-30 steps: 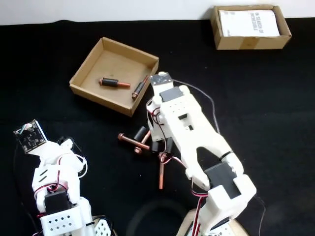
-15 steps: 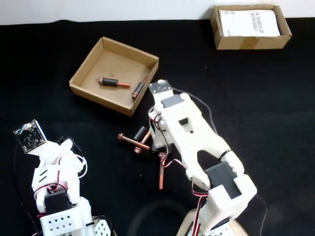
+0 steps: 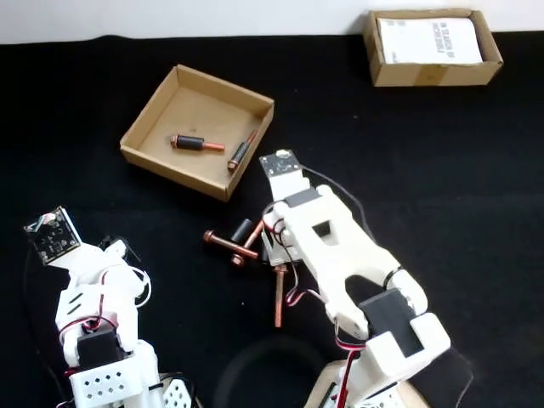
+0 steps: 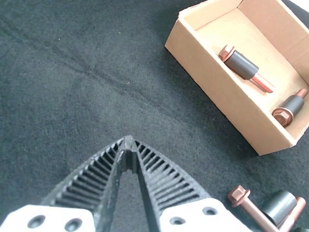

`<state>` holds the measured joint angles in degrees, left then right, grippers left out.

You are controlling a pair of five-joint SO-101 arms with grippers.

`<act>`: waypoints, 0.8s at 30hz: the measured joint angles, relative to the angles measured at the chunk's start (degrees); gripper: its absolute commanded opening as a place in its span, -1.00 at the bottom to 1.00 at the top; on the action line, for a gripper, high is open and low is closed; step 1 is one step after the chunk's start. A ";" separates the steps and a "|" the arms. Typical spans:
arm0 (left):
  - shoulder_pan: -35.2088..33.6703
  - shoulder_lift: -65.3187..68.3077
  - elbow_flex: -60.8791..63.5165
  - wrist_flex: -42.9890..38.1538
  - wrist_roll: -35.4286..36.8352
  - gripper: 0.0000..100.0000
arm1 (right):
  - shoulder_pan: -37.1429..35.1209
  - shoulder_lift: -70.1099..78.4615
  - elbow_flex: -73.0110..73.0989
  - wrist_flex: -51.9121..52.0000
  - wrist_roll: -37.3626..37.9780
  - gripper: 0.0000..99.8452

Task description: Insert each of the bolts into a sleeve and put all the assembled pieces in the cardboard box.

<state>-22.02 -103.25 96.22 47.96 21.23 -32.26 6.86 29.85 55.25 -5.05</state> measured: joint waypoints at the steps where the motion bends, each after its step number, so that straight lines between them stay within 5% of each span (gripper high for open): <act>1: 0.00 0.00 0.00 0.00 0.00 -0.97 | 0.26 0.00 0.09 -0.18 0.00 -0.97; 15: 0.00 0.00 0.00 0.18 0.18 -0.98 | 3.78 -17.23 -10.02 8.44 0.00 -0.99; 24: 9.23 0.00 -0.62 14.51 0.18 -0.98 | 4.48 -37.54 -12.04 23.65 0.00 -0.99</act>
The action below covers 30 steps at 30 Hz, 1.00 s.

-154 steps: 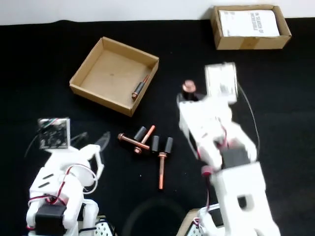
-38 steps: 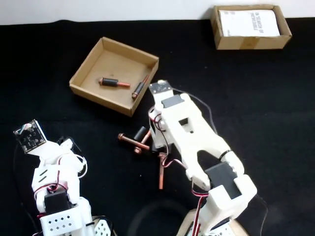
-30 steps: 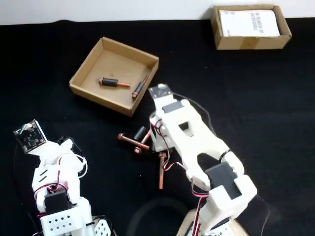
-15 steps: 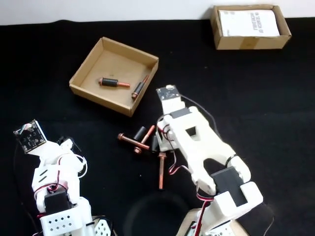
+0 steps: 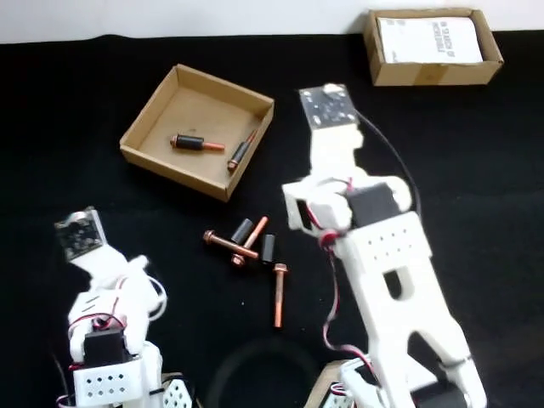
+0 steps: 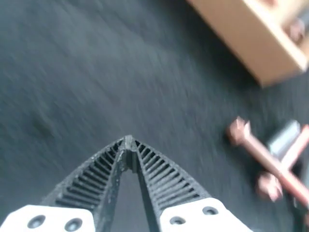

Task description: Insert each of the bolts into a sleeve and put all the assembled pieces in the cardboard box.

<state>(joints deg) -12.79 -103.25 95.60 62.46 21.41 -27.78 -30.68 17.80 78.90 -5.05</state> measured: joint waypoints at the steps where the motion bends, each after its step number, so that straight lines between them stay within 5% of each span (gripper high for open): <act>1: 1.05 0.00 -0.35 0.79 -0.62 -0.98 | 0.00 -1.67 0.00 2.02 0.00 -0.99; 8: 7.74 1.32 -10.81 2.55 -8.26 -0.98 | 4.57 -17.49 12.75 6.59 0.09 -0.99; 21: 35.25 46.59 -44.40 16.97 -9.05 -0.98 | 33.93 -56.44 63.12 -22.51 3.87 -0.99; 30: 50.90 72.18 -49.93 12.84 2.73 -0.97 | 42.20 -72.35 77.80 -28.40 4.57 -0.99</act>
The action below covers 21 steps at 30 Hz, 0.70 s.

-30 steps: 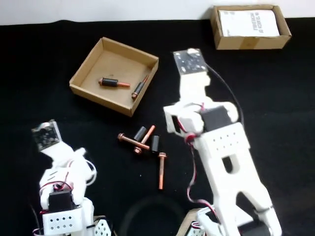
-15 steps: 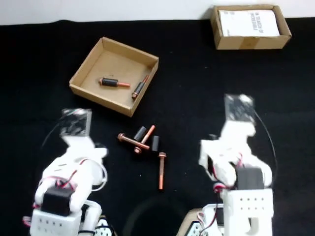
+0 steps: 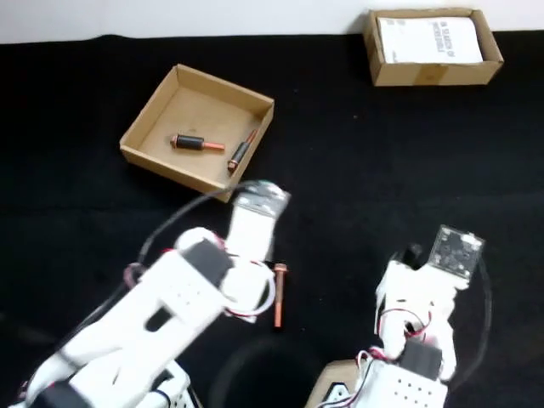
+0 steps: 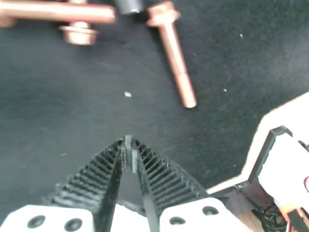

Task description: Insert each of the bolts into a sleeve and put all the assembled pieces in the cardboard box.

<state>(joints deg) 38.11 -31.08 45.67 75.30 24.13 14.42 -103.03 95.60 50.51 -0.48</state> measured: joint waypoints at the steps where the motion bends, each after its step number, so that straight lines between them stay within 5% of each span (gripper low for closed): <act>1: 0.62 2.55 0.00 -1.76 0.35 -0.97 | 0.70 -0.35 0.00 0.00 0.00 -0.99; 5: 0.97 10.11 0.00 -9.32 0.70 -0.93 | 2.99 -0.44 0.00 0.00 0.00 -0.99; 11: 1.23 15.74 -4.04 -13.27 3.08 -0.59 | 3.34 -0.35 0.00 0.00 0.00 -0.99; 21: -1.05 20.04 -5.45 -15.91 3.96 -0.65 | 3.34 -0.35 0.00 0.00 0.00 -0.99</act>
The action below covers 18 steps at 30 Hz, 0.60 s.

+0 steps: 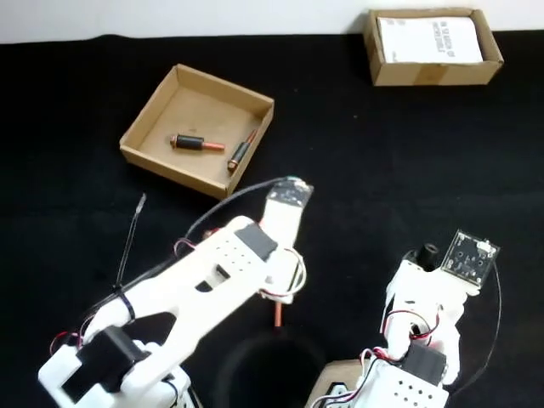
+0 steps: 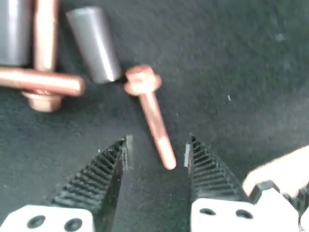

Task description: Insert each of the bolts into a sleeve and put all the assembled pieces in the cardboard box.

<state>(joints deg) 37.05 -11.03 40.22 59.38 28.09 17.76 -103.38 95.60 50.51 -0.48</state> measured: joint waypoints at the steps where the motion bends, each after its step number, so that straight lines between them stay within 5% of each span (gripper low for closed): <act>1: -0.88 0.62 0.00 -0.70 0.00 -0.65 | 0.00 0.00 0.00 0.00 0.00 -0.99; 18: -4.13 8.18 -1.32 -6.33 0.09 -0.73 | 0.00 0.00 0.00 0.00 0.00 -0.99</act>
<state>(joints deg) 32.92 -2.86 38.90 53.05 28.18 17.76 -103.38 95.60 50.51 -0.48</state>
